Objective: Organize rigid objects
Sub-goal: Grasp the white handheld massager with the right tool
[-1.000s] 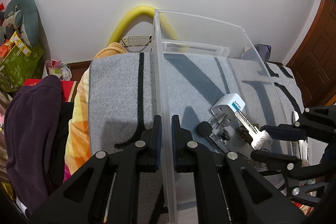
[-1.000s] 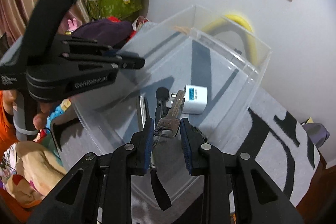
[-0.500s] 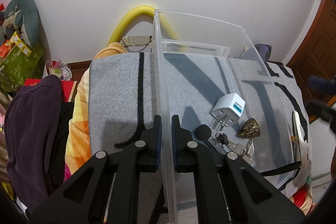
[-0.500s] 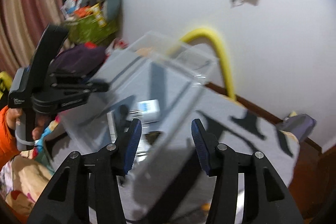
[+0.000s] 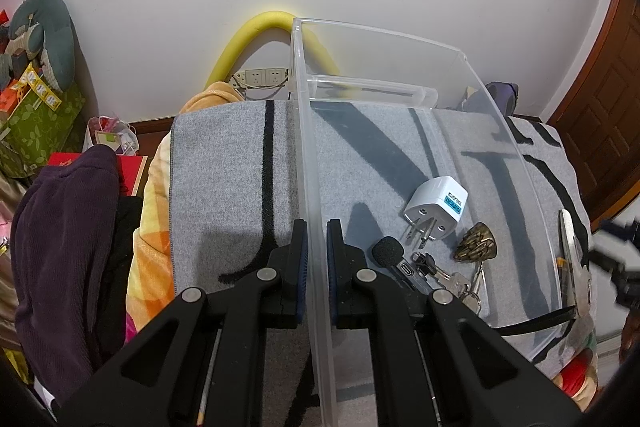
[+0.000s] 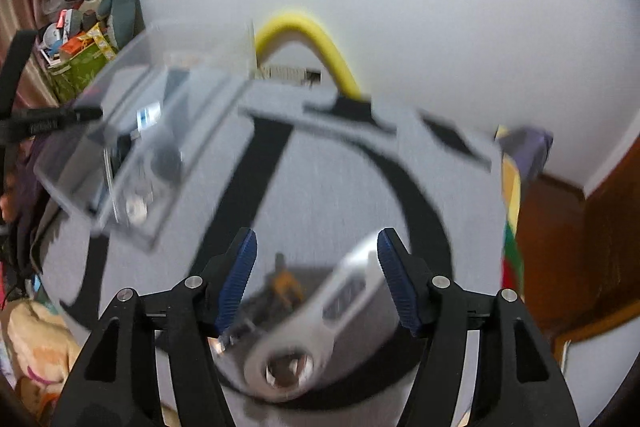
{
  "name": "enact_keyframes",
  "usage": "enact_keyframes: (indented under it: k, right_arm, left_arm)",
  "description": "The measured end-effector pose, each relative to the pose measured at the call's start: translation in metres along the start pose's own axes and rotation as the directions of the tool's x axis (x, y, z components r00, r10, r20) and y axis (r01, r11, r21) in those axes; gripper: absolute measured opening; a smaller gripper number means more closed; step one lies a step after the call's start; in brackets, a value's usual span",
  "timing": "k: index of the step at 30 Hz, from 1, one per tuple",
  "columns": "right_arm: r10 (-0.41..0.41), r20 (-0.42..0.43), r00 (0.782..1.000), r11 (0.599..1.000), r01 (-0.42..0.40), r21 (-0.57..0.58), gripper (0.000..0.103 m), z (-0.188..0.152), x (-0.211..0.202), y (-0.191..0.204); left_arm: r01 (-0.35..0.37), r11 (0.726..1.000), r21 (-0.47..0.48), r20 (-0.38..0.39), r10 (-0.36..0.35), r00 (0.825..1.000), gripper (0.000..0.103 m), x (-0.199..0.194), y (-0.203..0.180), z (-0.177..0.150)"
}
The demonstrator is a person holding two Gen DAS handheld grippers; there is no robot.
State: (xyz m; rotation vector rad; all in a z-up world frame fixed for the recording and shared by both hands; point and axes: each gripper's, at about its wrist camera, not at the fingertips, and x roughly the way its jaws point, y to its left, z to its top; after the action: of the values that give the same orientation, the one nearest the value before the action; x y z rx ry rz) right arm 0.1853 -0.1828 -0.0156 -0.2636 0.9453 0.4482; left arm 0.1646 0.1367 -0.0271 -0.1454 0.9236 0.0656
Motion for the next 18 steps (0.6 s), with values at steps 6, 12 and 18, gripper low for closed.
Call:
enact_keyframes:
  k: [6, 12, 18]
  right_arm:
    - [0.024, -0.075, 0.997, 0.997, -0.019, 0.069, 0.06, -0.034, 0.017, -0.006]
    - [0.046, -0.129, 0.991, 0.993, -0.031, 0.117, 0.059, -0.051, 0.031, -0.021]
    - [0.103, -0.149, 0.983, 0.986, -0.081, 0.148, 0.049, -0.055, 0.039, -0.03]
  left_arm:
    - [-0.003, 1.0, -0.001, -0.001, 0.003, 1.0, 0.006, -0.001, -0.001, 0.0]
    - [-0.003, 1.0, -0.001, -0.001, 0.003, 1.0, 0.006, -0.001, -0.001, 0.0]
    - [-0.003, 1.0, -0.001, -0.001, 0.003, 1.0, 0.006, -0.001, -0.001, 0.0]
